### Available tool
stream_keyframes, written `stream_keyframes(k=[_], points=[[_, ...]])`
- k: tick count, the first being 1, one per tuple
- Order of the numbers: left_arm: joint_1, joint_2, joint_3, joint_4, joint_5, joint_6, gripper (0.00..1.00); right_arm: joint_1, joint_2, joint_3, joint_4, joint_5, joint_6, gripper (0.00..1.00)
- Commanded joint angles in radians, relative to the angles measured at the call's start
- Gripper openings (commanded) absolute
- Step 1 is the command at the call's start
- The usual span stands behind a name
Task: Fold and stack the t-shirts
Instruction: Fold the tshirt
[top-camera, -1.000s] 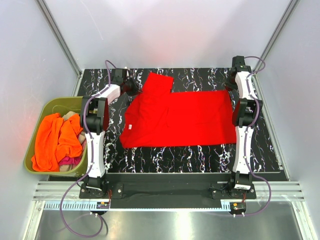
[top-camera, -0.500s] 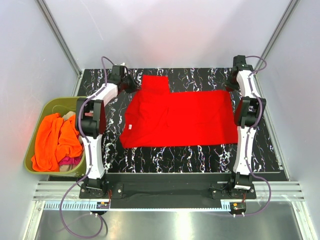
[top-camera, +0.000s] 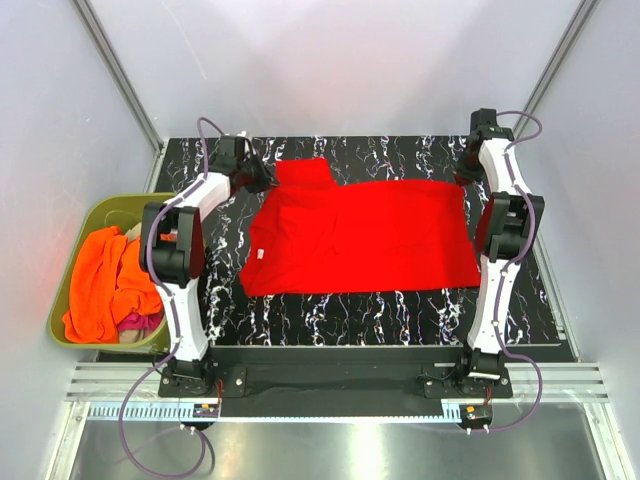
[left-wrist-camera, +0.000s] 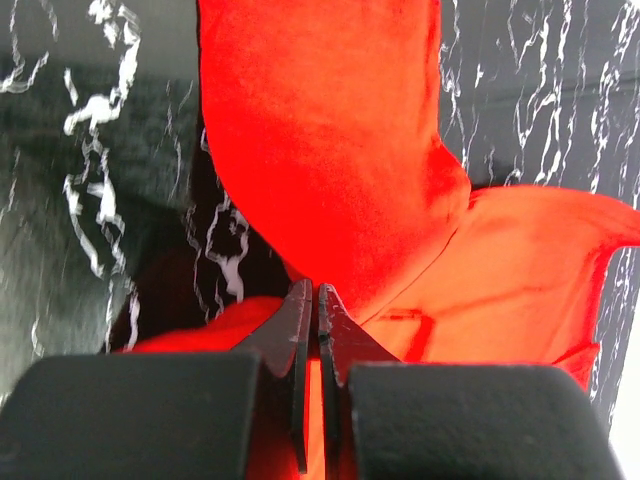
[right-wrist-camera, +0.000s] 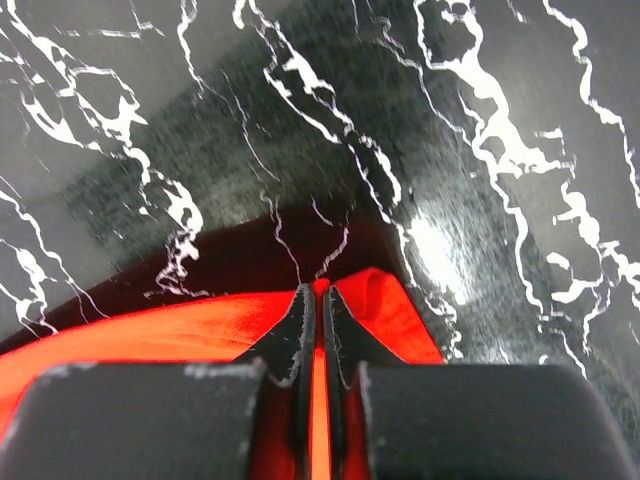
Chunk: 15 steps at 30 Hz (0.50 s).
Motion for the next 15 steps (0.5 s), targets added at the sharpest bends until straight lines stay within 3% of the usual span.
stream_keyframes(k=[1,15], points=[[0.003,-0.119,-0.025,0.026,-0.030,0.024,0.00,0.005,-0.097,-0.039,0.006,0.031,0.016,0.04],[-0.007,-0.253,-0.161,-0.026,-0.051,0.015,0.00,-0.031,-0.269,-0.324,0.023,0.038,0.070,0.02]])
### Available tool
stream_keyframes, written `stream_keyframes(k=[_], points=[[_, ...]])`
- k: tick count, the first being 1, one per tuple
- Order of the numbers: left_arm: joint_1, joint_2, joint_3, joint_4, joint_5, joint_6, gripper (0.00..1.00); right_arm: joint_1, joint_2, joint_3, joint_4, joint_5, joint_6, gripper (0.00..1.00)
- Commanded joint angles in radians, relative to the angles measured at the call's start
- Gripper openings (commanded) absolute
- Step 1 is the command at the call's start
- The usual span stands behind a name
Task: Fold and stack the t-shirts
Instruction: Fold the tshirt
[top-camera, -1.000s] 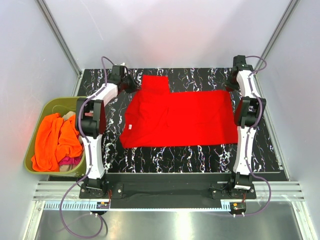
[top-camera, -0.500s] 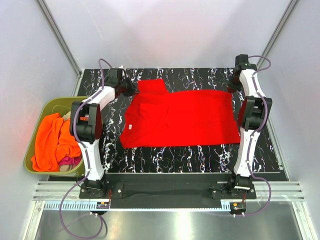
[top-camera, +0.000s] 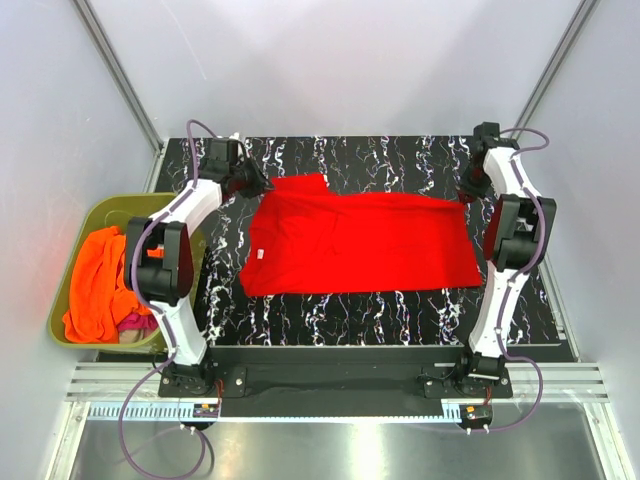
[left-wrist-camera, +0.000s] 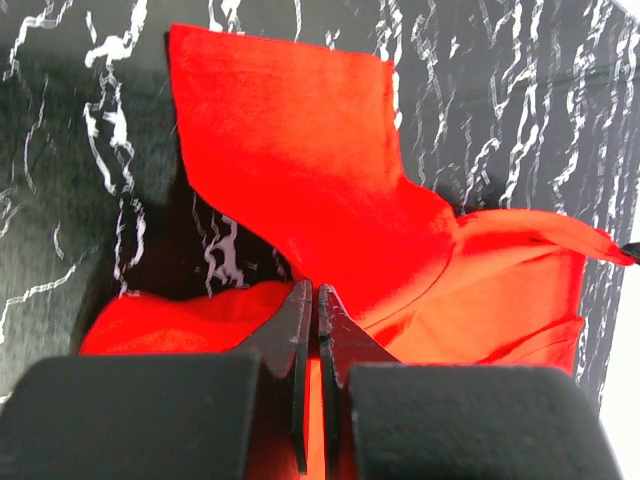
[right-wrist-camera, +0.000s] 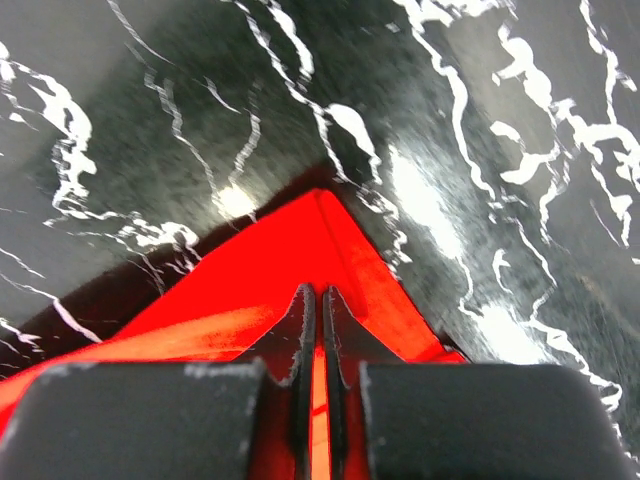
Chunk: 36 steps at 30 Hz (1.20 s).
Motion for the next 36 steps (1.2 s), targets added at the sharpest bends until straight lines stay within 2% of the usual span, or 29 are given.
stream_keyframes(k=[1,25,30,32,34,36], points=[[-0.007,-0.070,-0.029,0.003,-0.037,0.018,0.00,-0.015,-0.108,-0.047,0.021,0.017,0.020,0.01],[-0.024,-0.238,-0.271,-0.046,-0.052,0.017,0.00,-0.044,-0.240,-0.262,0.049,0.028,0.017,0.03],[-0.035,-0.256,-0.333,-0.056,-0.054,0.017,0.01,-0.047,-0.254,-0.303,0.051,0.022,0.028,0.08],[-0.035,-0.270,-0.365,-0.068,-0.071,0.017,0.09,-0.047,-0.265,-0.339,0.052,0.008,0.038,0.14],[-0.037,-0.288,-0.383,-0.094,-0.104,0.033,0.30,-0.047,-0.269,-0.354,0.034,-0.013,0.045,0.24],[-0.035,-0.334,-0.390,-0.102,-0.149,0.046,0.42,-0.047,-0.276,-0.345,0.021,-0.006,0.040,0.36]])
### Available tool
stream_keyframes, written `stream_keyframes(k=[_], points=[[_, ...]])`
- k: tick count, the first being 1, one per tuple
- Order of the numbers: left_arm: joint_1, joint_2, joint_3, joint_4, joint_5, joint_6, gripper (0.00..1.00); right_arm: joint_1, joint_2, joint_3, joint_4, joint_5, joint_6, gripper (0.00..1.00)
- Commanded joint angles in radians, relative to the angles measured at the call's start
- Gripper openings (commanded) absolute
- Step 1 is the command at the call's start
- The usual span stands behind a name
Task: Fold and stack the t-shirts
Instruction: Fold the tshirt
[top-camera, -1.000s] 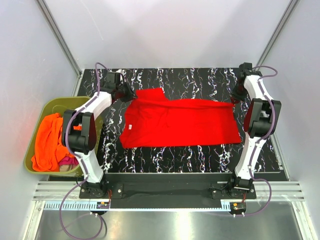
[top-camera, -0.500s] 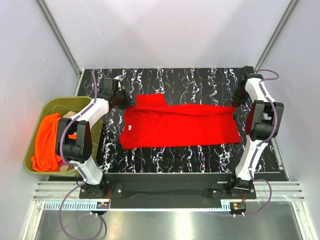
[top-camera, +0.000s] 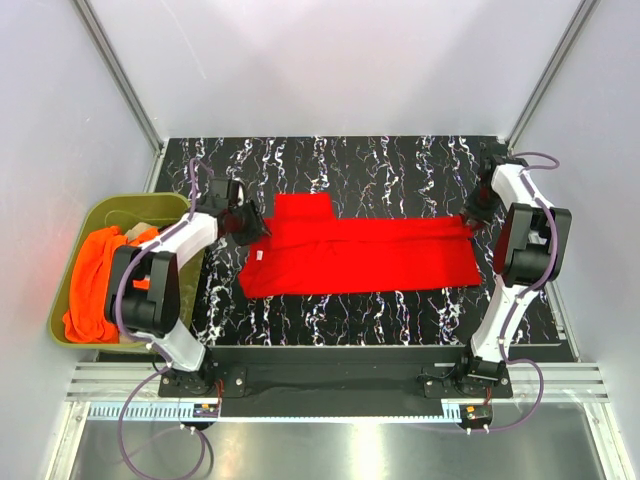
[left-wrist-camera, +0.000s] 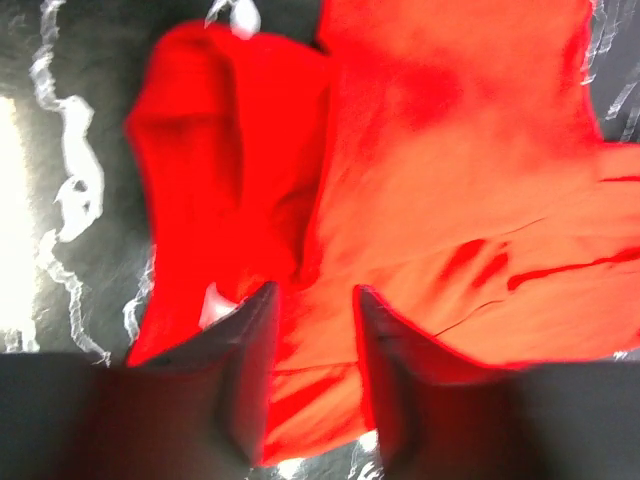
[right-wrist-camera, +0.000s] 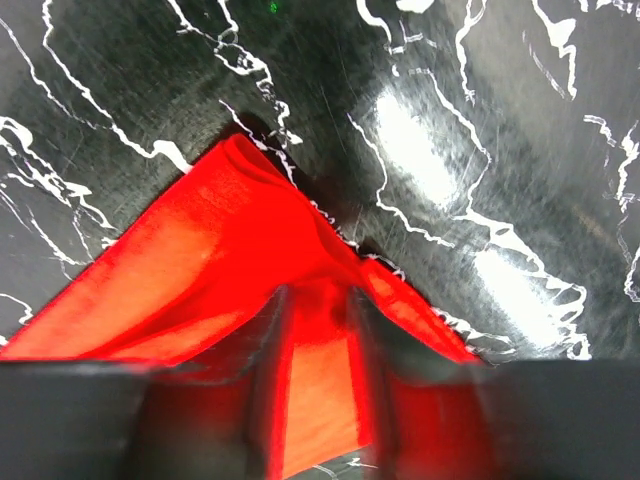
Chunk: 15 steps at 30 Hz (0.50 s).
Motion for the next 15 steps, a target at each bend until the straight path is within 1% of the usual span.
stream_keyframes(k=[1,3,4,5,6,7,8,9,10,11,12,15], points=[[0.003,-0.107,0.015,-0.003,-0.085,0.045,0.51,-0.006,-0.079,0.017,-0.009,0.010,0.005,0.51],[0.003,-0.098,0.059,-0.004,-0.080,0.074,0.54,-0.006,-0.080,0.047,-0.009,0.009,-0.010,0.63],[0.003,-0.080,0.120,-0.004,-0.071,0.100,0.55,-0.006,-0.069,0.079,-0.006,-0.008,-0.017,0.69],[0.002,-0.026,0.159,-0.004,-0.062,0.112,0.55,-0.005,-0.060,0.098,-0.009,-0.016,-0.017,0.72],[0.003,0.008,0.195,-0.003,-0.039,0.120,0.56,-0.006,-0.049,0.112,-0.007,-0.026,-0.012,0.73],[0.003,0.045,0.272,-0.003,-0.027,0.134,0.56,-0.006,-0.037,0.130,-0.010,-0.051,-0.008,0.73],[0.003,0.125,0.317,-0.009,-0.021,0.139,0.56,-0.006,-0.034,0.135,-0.015,-0.065,0.000,0.74],[0.003,0.169,0.360,-0.033,-0.016,0.139,0.57,-0.006,-0.034,0.136,-0.016,-0.078,0.012,0.76],[0.003,0.212,0.447,-0.047,-0.013,0.139,0.57,-0.006,-0.035,0.135,-0.015,-0.103,0.020,0.78],[0.003,0.283,0.485,-0.059,-0.007,0.142,0.57,-0.006,-0.035,0.132,-0.016,-0.118,0.026,0.80],[0.003,0.316,0.518,-0.067,-0.010,0.140,0.58,-0.006,-0.035,0.133,-0.015,-0.170,0.035,0.80],[0.003,0.428,0.652,-0.075,-0.036,0.137,0.61,-0.006,-0.047,0.115,-0.015,-0.256,0.052,0.81]])
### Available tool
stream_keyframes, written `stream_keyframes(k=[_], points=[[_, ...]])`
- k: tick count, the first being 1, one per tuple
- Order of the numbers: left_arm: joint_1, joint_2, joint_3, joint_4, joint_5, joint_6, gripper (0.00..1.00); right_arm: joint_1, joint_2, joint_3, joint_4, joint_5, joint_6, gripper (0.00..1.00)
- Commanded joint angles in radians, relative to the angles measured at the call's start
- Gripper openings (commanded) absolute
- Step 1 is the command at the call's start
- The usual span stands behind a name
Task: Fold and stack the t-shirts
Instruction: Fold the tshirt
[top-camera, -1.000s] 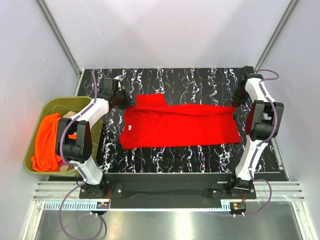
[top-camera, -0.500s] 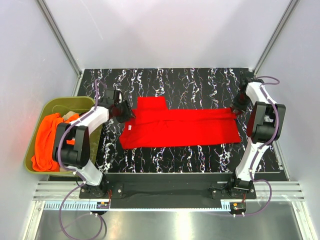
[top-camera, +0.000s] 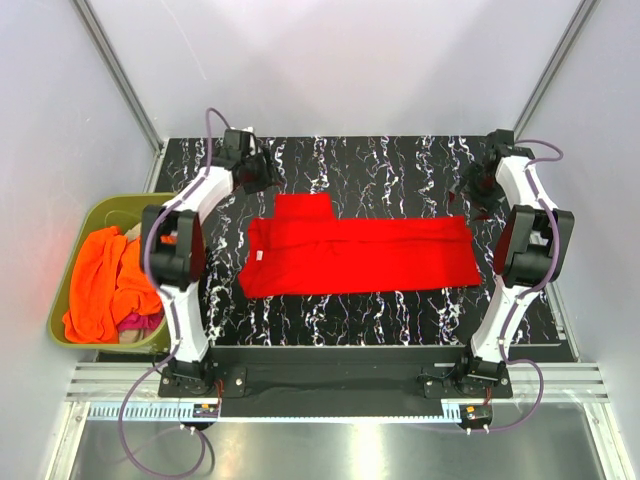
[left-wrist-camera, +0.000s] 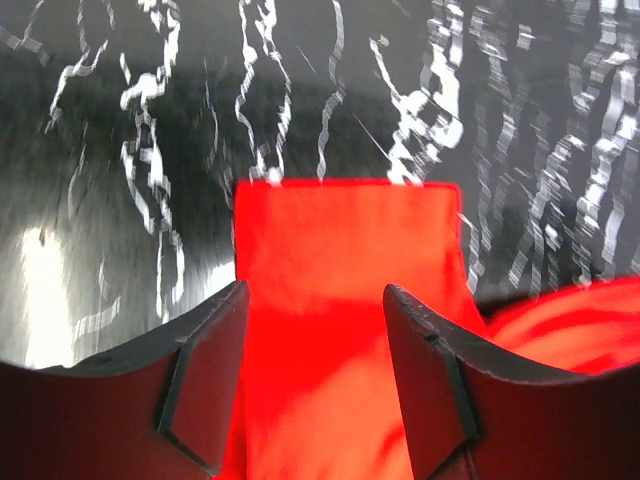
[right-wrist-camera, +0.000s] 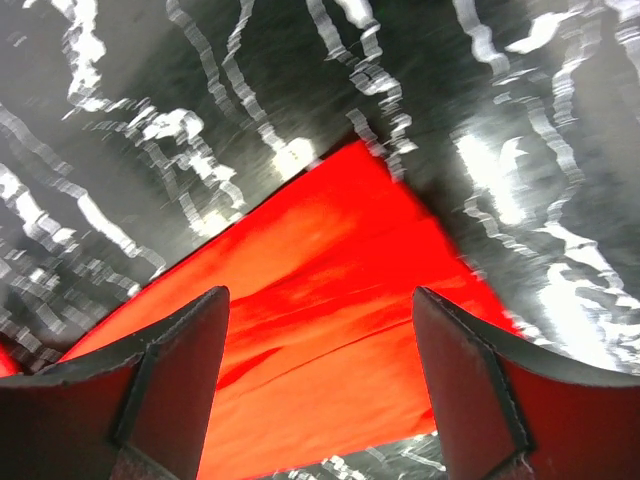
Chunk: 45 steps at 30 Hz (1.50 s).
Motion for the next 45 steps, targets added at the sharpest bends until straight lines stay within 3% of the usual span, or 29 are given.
stream_keyframes(k=[1,7,17,24,30,31,39,45], points=[[0.002,0.100,0.112,-0.028,-0.008,0.030,0.61,-0.004,-0.052,-0.006,-0.002,-0.137,0.029,0.80],[-0.003,0.225,0.234,-0.025,-0.043,0.094,0.61,-0.006,-0.098,-0.058,0.001,-0.162,-0.011,0.81],[-0.006,0.314,0.250,-0.023,-0.011,0.083,0.52,-0.007,-0.116,-0.075,0.006,-0.187,0.017,0.80],[-0.007,0.352,0.274,-0.036,0.015,0.092,0.38,-0.009,-0.111,-0.072,0.005,-0.196,0.046,0.80],[-0.006,0.363,0.329,-0.069,0.038,0.100,0.06,-0.010,-0.111,-0.078,0.006,-0.205,0.052,0.80],[-0.006,0.345,0.328,-0.071,0.037,0.094,0.00,-0.010,-0.111,-0.078,0.006,-0.205,0.051,0.80],[-0.023,0.113,0.247,-0.068,0.061,0.013,0.00,-0.010,-0.096,-0.087,0.009,-0.239,0.073,0.80],[-0.059,-0.042,0.135,-0.045,0.052,0.042,0.00,-0.009,-0.095,-0.087,0.023,-0.271,0.087,0.80]])
